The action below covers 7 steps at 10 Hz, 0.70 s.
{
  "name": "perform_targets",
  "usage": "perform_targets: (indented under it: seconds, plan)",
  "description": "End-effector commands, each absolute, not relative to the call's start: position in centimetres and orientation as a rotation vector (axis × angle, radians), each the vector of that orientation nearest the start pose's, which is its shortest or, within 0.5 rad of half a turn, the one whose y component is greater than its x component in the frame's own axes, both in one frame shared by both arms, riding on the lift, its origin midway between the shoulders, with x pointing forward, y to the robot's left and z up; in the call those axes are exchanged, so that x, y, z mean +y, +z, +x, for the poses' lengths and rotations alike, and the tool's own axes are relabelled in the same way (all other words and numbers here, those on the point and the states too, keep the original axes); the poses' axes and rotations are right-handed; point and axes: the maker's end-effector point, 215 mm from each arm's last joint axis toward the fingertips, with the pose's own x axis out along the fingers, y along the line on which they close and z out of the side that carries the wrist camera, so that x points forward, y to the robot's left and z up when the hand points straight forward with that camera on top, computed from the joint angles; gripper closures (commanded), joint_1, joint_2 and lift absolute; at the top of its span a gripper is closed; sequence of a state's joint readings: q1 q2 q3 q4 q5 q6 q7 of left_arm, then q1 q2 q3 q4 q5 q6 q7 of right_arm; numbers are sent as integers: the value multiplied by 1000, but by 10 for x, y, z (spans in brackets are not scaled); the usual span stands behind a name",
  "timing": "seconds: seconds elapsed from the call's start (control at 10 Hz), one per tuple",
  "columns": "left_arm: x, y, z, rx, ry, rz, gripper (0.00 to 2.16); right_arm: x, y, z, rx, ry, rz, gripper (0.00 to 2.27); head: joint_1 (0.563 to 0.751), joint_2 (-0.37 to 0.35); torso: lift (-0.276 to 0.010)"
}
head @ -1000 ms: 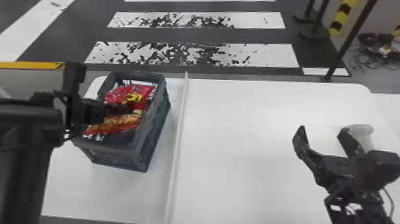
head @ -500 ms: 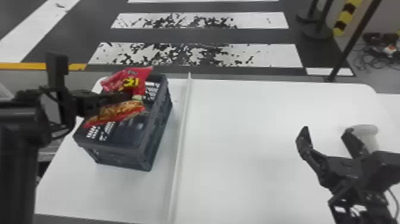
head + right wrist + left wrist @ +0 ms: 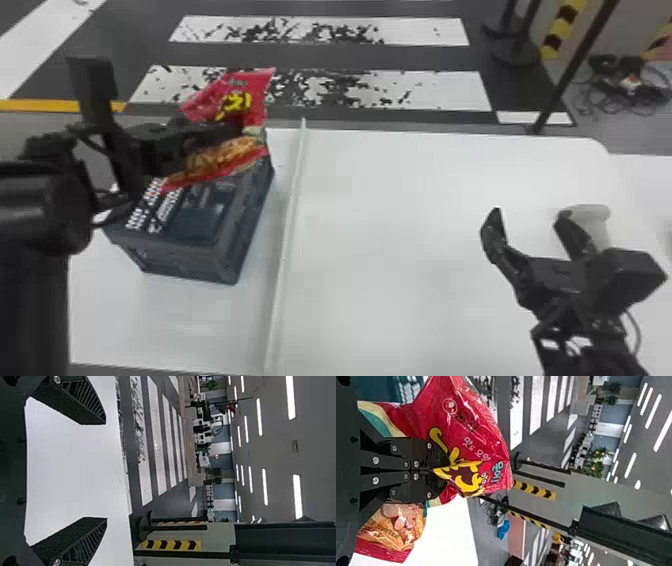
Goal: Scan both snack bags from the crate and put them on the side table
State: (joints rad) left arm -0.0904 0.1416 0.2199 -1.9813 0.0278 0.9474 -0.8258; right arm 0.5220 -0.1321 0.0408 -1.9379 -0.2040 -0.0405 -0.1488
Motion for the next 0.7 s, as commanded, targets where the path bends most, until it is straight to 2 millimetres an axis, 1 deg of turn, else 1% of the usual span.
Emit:
perform_targets:
  seconds: [0.0,0.1,0.2,0.3,0.4,0.5,0.6]
  plan:
    - [159,-302,537,396,-657,-147,2132,-256,-397,430,130,-74,94,63,695,-31,-87]
    - [117,-305,533,402,-697,-156,2135,-256,-397,430,130,-75,94,63,695,-55,-87]
    - [77,-309,530,412,-722,-146,2135,-256,-396,430,126,-77,96,63,695,-105,-87]
    - [43,-325,525,442,-740,-109,2135,-257,-396,430,125,-78,95,63,695,-158,-87]
    - [10,-346,515,484,-763,-75,2135,-259,-395,431,124,-86,95,66,695,-203,-87]
    - [-16,-369,504,526,-780,-44,2135,-263,-395,431,123,-93,97,63,695,-248,-87]
    - [-32,-386,496,551,-780,-19,2135,-268,-394,431,122,-102,98,66,695,-268,-87]
